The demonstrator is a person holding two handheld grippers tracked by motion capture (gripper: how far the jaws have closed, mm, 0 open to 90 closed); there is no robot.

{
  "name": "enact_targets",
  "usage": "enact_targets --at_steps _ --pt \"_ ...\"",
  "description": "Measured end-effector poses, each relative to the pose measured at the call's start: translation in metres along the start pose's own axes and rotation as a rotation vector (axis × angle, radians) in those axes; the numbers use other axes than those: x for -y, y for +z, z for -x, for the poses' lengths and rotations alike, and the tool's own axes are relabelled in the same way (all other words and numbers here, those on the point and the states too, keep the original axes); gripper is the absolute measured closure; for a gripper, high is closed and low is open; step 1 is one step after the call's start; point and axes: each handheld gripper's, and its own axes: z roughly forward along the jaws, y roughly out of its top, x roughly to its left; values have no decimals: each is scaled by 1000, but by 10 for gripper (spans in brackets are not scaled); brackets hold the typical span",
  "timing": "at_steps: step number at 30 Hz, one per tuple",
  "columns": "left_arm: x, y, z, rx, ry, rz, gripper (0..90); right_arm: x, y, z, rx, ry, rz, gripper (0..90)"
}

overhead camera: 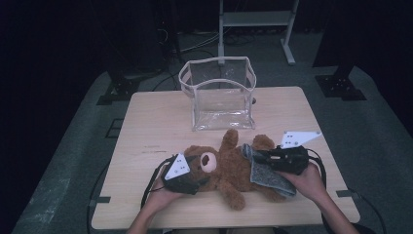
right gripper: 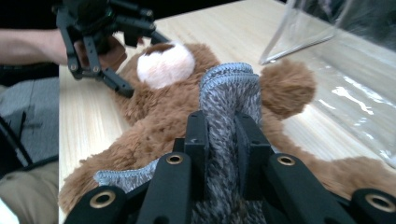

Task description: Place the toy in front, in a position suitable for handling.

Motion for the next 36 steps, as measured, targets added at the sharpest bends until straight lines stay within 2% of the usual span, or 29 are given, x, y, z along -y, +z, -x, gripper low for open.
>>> enact_targets --at_steps 4,6,10,15,18,19,22,25,27,29,33,36 --pt "-3 -1 0 -7 -11 1 134 6 18 -4 -58 -4 -58 771" --pt "-7 -3 1 -16 -24 11 105 12 23 -8 -75 1 -59 775" --pt "-13 -3 -2 -4 -58 28 100 21 20 -11 -112 6 -47 783" --pt "-25 9 -2 20 -47 -5 84 26 19 -17 -122 8 -37 783" --pt "-27 13 4 3 -16 -25 178 28 18 -19 -127 8 -30 785" --pt "-26 12 4 1 -21 -18 229 25 17 -19 -117 7 -31 786" --pt "-25 12 2 14 -35 -22 288 8 18 -22 -99 -33 -32 787" --pt "-27 12 5 16 -12 -31 309 -9 33 -26 -117 -69 -31 786" --pt "-26 11 5 20 -12 -37 325 -15 46 -30 -118 -97 -72 783" --pt "-26 11 4 22 -10 -37 340 -16 52 -32 -112 -120 -96 782" --pt "-26 10 5 25 -7 -37 346 -10 35 -23 -101 -88 -71 782" --pt "-26 10 5 30 -15 -36 346 2 15 -11 -52 -55 -65 781"
